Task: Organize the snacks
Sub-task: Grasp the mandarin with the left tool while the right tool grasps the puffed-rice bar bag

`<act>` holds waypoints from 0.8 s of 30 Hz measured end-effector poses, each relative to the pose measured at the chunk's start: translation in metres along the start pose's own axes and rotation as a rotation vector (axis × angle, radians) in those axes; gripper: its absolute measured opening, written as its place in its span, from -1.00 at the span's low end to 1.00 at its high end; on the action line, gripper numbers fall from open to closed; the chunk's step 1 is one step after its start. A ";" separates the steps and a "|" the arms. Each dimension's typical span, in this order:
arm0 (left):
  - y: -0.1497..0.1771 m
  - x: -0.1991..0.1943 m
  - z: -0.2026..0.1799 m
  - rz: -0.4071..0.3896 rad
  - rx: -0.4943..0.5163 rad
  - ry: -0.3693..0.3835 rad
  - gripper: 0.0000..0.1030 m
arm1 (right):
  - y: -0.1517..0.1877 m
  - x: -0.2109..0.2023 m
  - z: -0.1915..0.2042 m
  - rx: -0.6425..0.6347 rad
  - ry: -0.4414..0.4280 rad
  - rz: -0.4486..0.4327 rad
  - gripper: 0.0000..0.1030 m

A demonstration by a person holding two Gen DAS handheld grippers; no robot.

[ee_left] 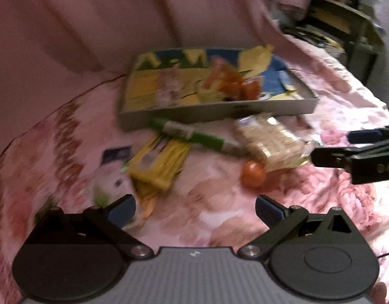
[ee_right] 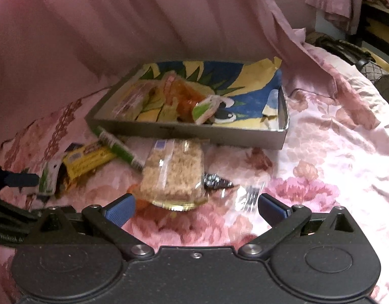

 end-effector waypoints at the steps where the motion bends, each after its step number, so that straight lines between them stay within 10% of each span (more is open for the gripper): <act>1: -0.003 0.005 -0.002 -0.003 0.017 0.013 0.99 | -0.002 0.002 -0.001 0.011 -0.001 -0.014 0.99; 18: -0.006 0.051 -0.019 -0.061 0.217 0.182 0.97 | -0.021 0.055 0.019 -0.047 -0.070 -0.039 0.99; 24: -0.004 0.061 -0.019 -0.052 0.226 0.219 0.66 | -0.019 0.068 0.024 -0.061 -0.067 0.002 0.87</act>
Point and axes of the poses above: each gripper's, at about its wrist camera, not at the fingertips, and x roughly the way its jaws point, z to its left, y to its underside, the point moved 1 cm from there along x, roughly the way its jaws point, and after that the axes turned 4 degrees about y, right-handed, at the moved point
